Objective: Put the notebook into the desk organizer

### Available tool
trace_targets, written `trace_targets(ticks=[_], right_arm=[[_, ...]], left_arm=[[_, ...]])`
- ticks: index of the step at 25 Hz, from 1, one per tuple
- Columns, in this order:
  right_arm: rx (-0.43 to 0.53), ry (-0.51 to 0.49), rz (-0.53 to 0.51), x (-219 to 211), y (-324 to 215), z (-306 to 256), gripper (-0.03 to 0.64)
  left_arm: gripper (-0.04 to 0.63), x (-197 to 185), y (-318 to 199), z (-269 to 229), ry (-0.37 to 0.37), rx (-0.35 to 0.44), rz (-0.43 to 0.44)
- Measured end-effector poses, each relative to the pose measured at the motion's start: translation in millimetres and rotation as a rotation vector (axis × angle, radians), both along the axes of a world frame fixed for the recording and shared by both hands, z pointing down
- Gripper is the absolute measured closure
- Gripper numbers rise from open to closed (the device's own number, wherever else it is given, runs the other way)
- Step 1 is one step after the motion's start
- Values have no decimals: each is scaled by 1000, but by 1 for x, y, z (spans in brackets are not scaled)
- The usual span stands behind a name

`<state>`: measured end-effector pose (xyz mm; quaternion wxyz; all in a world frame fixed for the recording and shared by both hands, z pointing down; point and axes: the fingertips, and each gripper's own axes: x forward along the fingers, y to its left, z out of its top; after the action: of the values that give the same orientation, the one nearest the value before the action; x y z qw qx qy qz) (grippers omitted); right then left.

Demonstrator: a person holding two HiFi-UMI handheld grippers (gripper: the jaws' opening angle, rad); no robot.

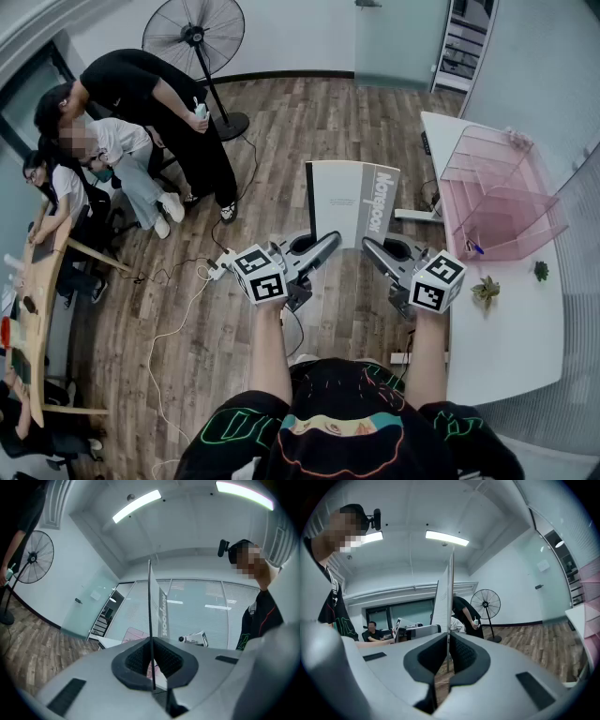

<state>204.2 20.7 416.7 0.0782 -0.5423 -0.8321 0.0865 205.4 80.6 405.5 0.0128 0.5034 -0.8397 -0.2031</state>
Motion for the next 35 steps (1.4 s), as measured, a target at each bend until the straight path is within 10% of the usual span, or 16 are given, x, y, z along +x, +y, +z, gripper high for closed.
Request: trace_targets(ticks=[20, 35], right_arm=[[10, 0, 14, -24, -7, 13, 600], [50, 74, 69, -177, 32, 38, 601]], left_arm=[[592, -15, -8, 14, 22, -63, -61], [580, -178, 33, 43, 75, -61, -90]])
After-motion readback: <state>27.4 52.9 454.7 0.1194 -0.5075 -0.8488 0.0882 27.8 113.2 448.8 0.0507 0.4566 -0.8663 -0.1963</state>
